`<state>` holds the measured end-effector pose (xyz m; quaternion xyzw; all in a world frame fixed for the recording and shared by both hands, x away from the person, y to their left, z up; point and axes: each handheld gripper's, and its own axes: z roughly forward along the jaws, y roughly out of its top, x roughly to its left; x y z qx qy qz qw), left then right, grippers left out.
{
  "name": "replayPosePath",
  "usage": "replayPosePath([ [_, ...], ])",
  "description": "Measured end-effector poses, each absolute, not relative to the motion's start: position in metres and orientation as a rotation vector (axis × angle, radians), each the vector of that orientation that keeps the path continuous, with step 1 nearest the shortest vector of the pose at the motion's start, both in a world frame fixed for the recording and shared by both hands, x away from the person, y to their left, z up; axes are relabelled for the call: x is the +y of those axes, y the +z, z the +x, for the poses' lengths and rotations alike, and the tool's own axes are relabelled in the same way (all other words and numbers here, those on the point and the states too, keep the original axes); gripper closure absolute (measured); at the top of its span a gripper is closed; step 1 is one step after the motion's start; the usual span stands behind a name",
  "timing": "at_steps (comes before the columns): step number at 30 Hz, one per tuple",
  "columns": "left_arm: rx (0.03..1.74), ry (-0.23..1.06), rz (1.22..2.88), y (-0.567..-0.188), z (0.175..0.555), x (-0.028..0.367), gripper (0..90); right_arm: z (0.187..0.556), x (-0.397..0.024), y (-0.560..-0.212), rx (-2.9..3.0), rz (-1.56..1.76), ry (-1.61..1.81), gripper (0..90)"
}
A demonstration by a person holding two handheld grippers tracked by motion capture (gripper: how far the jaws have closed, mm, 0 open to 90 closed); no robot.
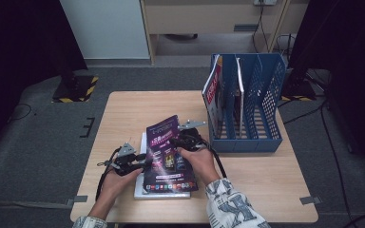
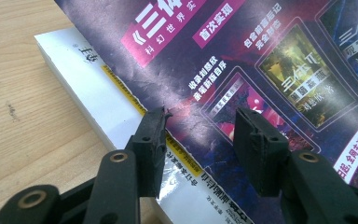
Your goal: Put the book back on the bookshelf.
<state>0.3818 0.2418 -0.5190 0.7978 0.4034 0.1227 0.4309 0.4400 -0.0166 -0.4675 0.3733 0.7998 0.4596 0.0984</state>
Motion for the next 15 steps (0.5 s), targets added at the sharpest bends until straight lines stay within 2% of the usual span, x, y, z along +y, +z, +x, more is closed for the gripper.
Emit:
replayPosePath([
  [15,1.015,0.299,1.952,-0.5158,0.3820,0.2433,47.9,0.4353,-0.0171,-0.4581,2.341,1.060,1.399,80.5],
])
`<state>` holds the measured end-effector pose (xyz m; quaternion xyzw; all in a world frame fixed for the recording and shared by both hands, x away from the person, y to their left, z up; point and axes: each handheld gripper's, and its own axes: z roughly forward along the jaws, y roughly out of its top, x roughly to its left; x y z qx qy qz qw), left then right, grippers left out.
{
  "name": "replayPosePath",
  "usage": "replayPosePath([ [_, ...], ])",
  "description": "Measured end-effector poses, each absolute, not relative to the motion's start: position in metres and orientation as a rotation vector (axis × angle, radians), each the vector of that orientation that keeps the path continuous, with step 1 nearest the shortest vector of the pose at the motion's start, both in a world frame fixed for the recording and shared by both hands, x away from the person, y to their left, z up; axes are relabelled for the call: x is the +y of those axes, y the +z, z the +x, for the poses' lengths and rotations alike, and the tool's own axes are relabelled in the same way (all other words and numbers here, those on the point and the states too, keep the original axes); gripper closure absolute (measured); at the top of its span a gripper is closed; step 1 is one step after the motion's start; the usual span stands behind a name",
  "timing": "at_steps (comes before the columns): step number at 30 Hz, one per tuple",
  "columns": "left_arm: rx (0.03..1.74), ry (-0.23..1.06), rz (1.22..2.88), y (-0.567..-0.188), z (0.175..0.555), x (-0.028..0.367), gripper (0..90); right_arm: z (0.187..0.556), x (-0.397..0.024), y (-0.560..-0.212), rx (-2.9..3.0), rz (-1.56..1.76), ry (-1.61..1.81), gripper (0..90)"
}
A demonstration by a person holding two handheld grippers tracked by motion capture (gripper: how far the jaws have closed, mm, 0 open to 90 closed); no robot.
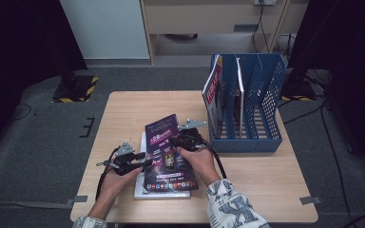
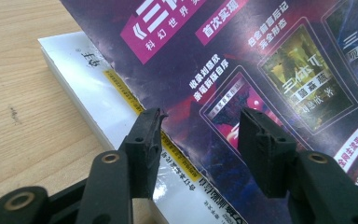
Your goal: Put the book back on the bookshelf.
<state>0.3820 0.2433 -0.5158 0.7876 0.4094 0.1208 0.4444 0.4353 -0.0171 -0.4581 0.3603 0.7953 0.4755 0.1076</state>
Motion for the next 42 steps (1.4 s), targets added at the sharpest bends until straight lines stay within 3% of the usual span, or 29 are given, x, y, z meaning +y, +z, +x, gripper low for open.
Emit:
replayPosePath([
  [13,0.990,0.234,1.898,-0.514,0.385,0.242,37.1,0.424,-0.025,-0.439,2.249,0.959,1.548,82.0],
  [23,0.951,0.171,1.926,-0.516,0.386,0.236,35.2,0.422,-0.026,-0.422,2.194,0.878,1.632,82.9],
  [28,0.948,0.141,1.932,-0.516,0.387,0.235,42.5,0.420,-0.027,-0.414,2.161,0.838,1.673,83.6],
  [31,0.973,0.116,1.892,-0.516,0.389,0.238,58.5,0.419,-0.029,-0.411,2.154,0.812,1.700,83.7],
  [32,0.979,0.113,1.876,-0.515,0.389,0.240,58.5,0.419,-0.030,-0.411,2.153,0.806,1.702,83.8],
  [35,0.976,0.107,1.854,-0.510,0.391,0.243,75.2,0.417,-0.032,-0.410,2.134,0.786,1.715,84.0],
  [42,0.971,0.156,1.862,-0.502,0.390,0.248,81.0,0.418,-0.034,-0.409,2.131,0.765,1.710,84.1],
])
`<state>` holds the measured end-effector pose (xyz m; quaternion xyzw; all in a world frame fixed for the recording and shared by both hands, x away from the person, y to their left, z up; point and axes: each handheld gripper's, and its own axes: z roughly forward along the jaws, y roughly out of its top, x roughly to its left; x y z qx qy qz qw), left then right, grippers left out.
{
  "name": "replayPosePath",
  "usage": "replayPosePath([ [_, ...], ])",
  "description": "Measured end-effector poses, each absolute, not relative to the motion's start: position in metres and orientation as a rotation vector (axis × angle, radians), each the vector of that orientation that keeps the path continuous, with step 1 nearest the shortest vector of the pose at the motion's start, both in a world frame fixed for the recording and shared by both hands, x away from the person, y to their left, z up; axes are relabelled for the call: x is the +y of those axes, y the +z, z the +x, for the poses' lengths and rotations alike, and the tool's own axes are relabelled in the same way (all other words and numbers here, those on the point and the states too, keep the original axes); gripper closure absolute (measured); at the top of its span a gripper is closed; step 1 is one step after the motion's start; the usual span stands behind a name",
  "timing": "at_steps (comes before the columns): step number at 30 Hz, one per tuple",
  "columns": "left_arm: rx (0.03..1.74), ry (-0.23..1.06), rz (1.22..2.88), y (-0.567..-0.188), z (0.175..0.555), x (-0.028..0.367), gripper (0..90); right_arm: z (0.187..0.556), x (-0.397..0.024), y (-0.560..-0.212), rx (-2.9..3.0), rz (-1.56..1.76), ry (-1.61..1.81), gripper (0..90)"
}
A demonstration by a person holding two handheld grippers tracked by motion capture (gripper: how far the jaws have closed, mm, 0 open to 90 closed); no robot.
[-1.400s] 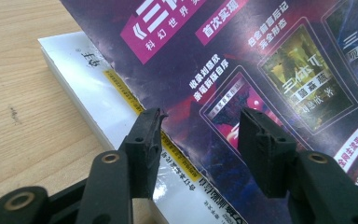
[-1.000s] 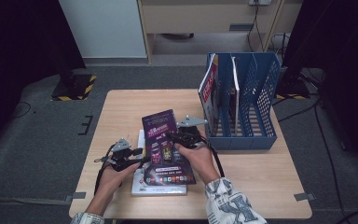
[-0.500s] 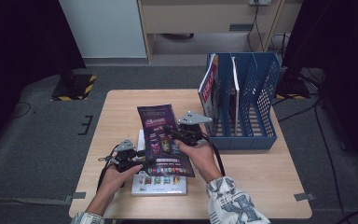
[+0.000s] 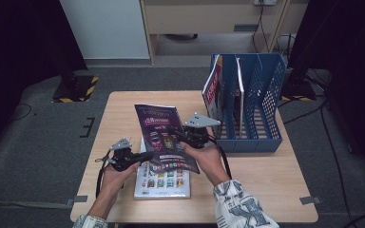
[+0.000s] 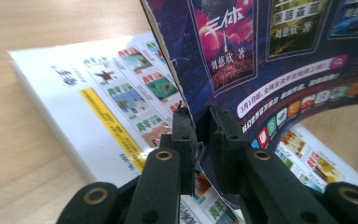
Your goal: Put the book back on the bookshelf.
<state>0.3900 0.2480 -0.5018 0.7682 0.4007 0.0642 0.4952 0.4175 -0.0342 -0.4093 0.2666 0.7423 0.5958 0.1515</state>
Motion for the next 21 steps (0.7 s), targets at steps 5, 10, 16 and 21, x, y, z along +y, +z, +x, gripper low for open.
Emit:
replayPosePath([
  [5,0.992,0.289,1.890,-0.492,0.386,0.252,81.9,0.421,-0.038,-0.410,2.130,0.774,1.705,84.0],
  [10,0.982,0.407,1.908,-0.484,0.382,0.257,82.0,0.420,-0.037,-0.411,2.134,0.752,1.708,83.9],
  [16,0.957,0.412,1.918,-0.484,0.383,0.261,82.1,0.417,-0.034,-0.411,2.145,0.717,1.713,83.3],
  [21,0.948,0.419,1.918,-0.483,0.382,0.260,82.2,0.415,-0.035,-0.408,2.153,0.693,1.720,80.3],
])
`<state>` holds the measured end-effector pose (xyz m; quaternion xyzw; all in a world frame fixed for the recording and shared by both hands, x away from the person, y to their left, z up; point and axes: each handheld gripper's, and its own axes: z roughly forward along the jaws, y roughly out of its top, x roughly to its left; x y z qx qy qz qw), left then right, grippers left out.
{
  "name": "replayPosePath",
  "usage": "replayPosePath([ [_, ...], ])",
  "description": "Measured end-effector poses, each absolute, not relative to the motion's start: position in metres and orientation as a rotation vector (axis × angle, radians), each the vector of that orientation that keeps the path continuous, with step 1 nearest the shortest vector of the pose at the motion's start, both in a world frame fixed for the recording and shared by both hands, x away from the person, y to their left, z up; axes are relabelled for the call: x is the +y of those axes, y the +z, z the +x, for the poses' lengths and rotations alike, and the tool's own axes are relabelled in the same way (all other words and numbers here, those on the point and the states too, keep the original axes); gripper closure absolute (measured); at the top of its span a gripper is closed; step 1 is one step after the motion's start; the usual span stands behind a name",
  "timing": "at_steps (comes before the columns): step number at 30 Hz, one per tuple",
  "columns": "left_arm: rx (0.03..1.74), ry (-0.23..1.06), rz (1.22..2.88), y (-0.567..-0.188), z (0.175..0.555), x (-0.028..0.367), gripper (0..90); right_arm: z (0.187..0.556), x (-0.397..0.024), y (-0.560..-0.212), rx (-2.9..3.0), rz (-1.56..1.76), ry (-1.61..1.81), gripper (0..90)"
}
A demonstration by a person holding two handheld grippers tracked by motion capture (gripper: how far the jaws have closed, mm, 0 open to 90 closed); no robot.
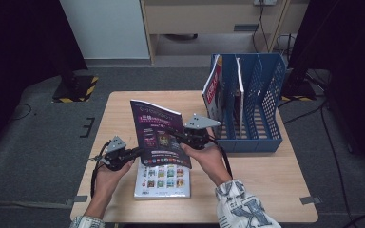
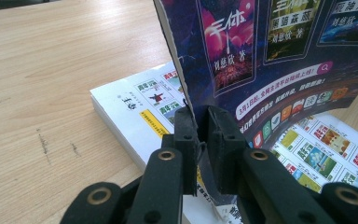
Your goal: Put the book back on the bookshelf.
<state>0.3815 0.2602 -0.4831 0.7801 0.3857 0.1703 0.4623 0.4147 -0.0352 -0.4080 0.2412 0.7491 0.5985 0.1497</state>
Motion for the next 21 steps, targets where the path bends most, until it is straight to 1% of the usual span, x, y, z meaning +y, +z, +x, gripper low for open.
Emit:
replayPosePath([
  [5,0.953,0.410,1.920,-0.483,0.380,0.260,82.2,0.415,-0.033,-0.401,2.149,0.682,1.725,78.3],
  [21,0.937,0.442,1.911,-0.480,0.379,0.261,82.6,0.417,-0.031,-0.382,2.145,0.628,1.770,72.3],
])
